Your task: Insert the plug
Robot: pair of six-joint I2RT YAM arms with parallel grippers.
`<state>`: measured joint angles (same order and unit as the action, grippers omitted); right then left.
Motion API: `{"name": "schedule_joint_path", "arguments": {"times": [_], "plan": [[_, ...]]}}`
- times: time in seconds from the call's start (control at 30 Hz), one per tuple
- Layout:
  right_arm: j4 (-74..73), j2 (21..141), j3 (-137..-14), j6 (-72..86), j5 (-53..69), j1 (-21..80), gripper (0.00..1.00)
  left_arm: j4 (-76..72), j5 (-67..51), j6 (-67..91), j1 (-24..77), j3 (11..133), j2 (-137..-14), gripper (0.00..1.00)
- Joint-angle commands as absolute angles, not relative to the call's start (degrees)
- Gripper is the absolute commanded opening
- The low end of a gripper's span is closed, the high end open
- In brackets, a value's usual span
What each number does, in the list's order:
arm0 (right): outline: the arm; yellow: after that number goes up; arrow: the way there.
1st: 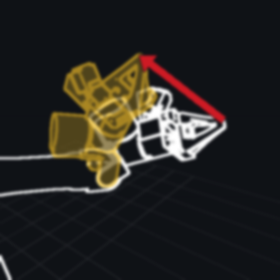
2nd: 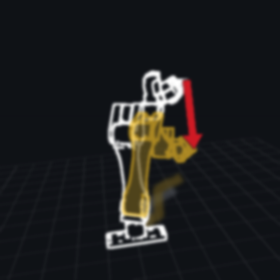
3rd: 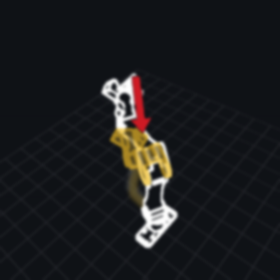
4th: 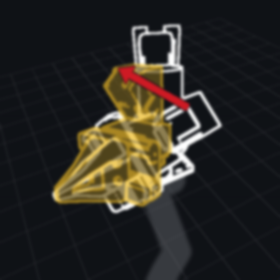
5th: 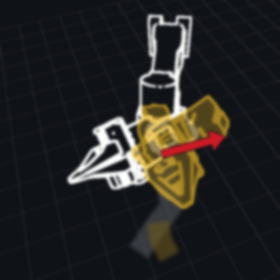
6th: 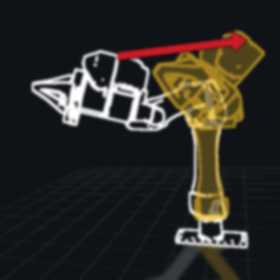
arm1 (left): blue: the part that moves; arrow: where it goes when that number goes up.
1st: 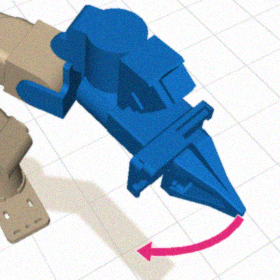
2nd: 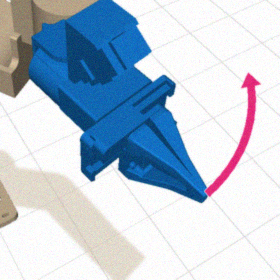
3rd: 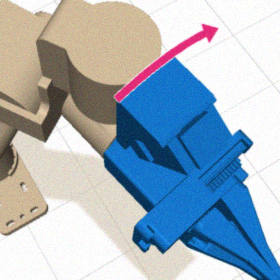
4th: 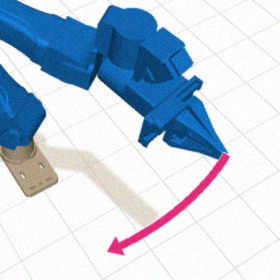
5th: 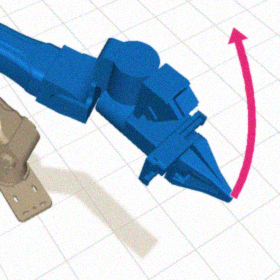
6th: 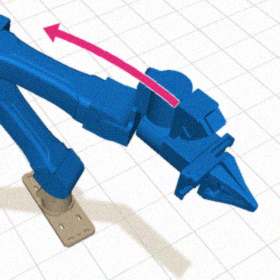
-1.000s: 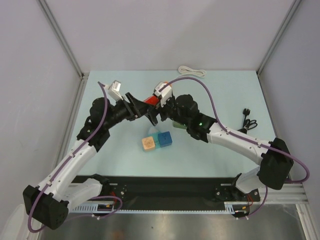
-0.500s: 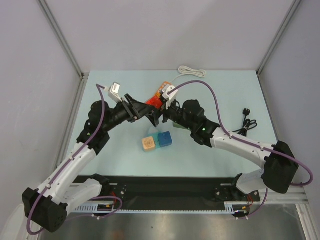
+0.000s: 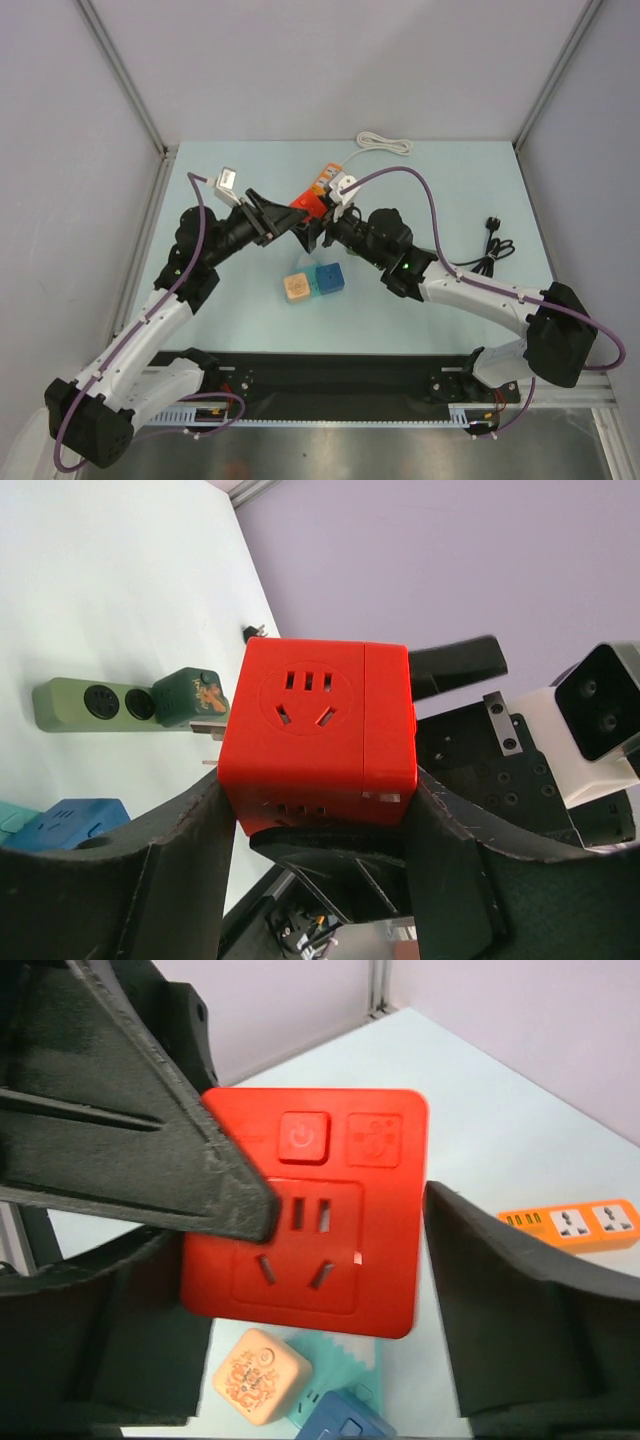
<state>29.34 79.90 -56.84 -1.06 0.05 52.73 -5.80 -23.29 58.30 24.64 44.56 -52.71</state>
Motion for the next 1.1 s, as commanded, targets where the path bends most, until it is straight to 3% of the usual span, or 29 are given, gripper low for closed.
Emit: {"name": "schedule_joint_path", "arguments": {"times": [0.0, 0.1, 0.13, 0.17, 0.2, 0.23, 0.33, 0.43, 0.6, 0.77, 0.93, 1.07], "plan": [[39.45, 77.35, -55.90, -0.26, -5.10, 52.47, 0.76, -7.38, -24.08, 59.59, 24.87, 43.42, -50.63, 0.00], [41.57, 76.82, -54.93, -0.26, -6.76, 52.65, 0.32, -7.56, -23.47, 59.94, 24.79, 42.98, -50.36, 0.00], [41.49, 76.73, -55.02, -0.26, -7.38, 52.56, 0.14, -7.56, -23.47, 59.94, 24.87, 42.98, -50.36, 0.02], [41.22, 76.55, -55.02, -0.35, -7.21, 52.65, 0.03, -7.56, -23.38, 60.03, 24.87, 43.07, -50.45, 0.09], [41.22, 76.29, -55.02, -0.26, -6.51, 51.95, 0.00, -7.47, -23.55, 59.86, 24.87, 43.24, -50.62, 0.19], [41.31, 75.94, -54.85, 1.48, -3.55, 51.25, 0.00, -7.38, -23.55, 59.85, 24.79, 43.42, -51.06, 0.45], [41.84, 75.67, -54.67, 2.72, 1.90, 48.35, 0.00, -4.24, -23.03, 58.45, 24.79, 45.08, -52.20, 0.74], [41.49, 76.46, -56.06, 6.04, 9.62, 42.38, 0.00, -0.46, -23.03, 55.91, 24.17, 49.03, -54.31, 0.96], [41.49, 79.36, -58.44, 10.63, 19.15, 32.27, 0.00, 2.55, -23.47, 54.58, 22.33, 50.71, -56.60, 0.99], [41.57, 89.27, -65.19, 14.58, 28.91, 23.57, 0.00, 6.49, -20.84, 44.35, 19.87, 56.84, -64.14, 0.95], [44.73, 93.69, -66.62, 17.22, 31.11, 19.95, 0.00, 18.79, -6.53, 22.04, 19.16, 76.15, -85.04, 0.85], [47.37, 92.73, -63.99, 16.88, 30.85, 19.34, 0.00, 21.26, 1.47, 8.28, 20.47, 88.48, -100.08, 0.86]]}}
